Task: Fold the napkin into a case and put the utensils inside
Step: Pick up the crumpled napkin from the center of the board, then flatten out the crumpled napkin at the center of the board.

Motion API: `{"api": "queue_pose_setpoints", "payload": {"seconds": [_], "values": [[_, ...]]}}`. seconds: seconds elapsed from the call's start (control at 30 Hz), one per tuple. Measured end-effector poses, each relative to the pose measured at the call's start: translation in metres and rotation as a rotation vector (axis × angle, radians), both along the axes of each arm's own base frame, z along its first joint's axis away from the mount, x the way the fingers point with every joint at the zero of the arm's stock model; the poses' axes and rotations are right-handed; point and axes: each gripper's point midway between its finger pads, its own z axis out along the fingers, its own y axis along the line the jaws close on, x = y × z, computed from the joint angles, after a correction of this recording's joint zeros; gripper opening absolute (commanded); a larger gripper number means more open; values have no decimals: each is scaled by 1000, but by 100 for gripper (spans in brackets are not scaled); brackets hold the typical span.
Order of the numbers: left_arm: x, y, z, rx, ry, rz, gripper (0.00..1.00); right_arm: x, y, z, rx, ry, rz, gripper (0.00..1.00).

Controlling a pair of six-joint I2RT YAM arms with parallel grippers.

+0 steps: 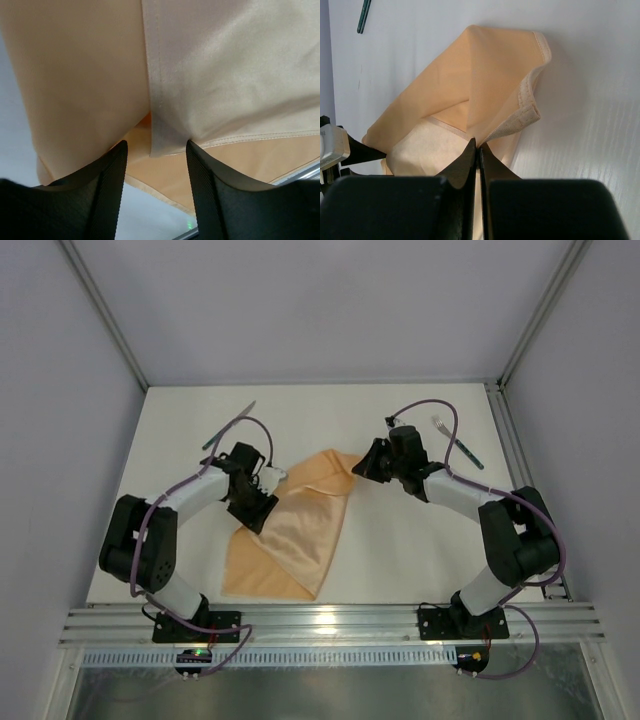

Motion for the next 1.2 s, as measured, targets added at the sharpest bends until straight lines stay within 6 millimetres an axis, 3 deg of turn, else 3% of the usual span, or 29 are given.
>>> {"api": "queue_pose_setpoints", "payload": {"seconds": [0.23, 0.33, 0.37, 0.47, 0.6, 0.67, 0.73, 0.8, 0.9, 0.97, 1.03, 1.1, 1.13, 1.2], "values": [[-11, -12, -7, -70, 59, -43, 41, 0, -1, 0, -3, -1, -3, 4], [-13, -13, -8, -80, 66, -60, 29, 1, -1, 0, -5, -2, -6, 4], [-14, -13, -8, -82, 68, -63, 17, 1, -1, 0, -6, -2, -6, 4], [-14, -13, -8, -83, 69, -71, 0, 2, -1, 1, -8, -6, -8, 4], [-14, -6, -3, -48, 57, -67, 0, 5, -4, 5, -29, -12, -13, 4], [-7, 0, 16, -16, -2, -55, 0, 10, -6, 17, -36, -34, -19, 4], [11, 7, 54, 15, -127, -28, 0, 19, -8, 41, -43, -76, -21, 4], [37, 12, 106, 32, -296, 9, 0, 34, -8, 85, -45, -145, -21, 4], [71, 25, 219, 34, -624, 96, 0, 54, -8, 179, -15, -330, -28, 4], [72, 37, 292, 16, -814, 158, 0, 50, -15, 249, 13, -472, -39, 4], [58, 49, 346, -4, -938, 198, 0, 30, -26, 306, 30, -588, -51, 4], [34, 62, 391, -34, -1044, 223, 0, -8, -44, 362, 49, -711, -62, 4], [20, 65, 405, -54, -1082, 221, 0, -23, -50, 377, 59, -745, -63, 4], [-6, 67, 415, -99, -1110, 189, 0, -67, -58, 405, 93, -812, -31, 4]]}}
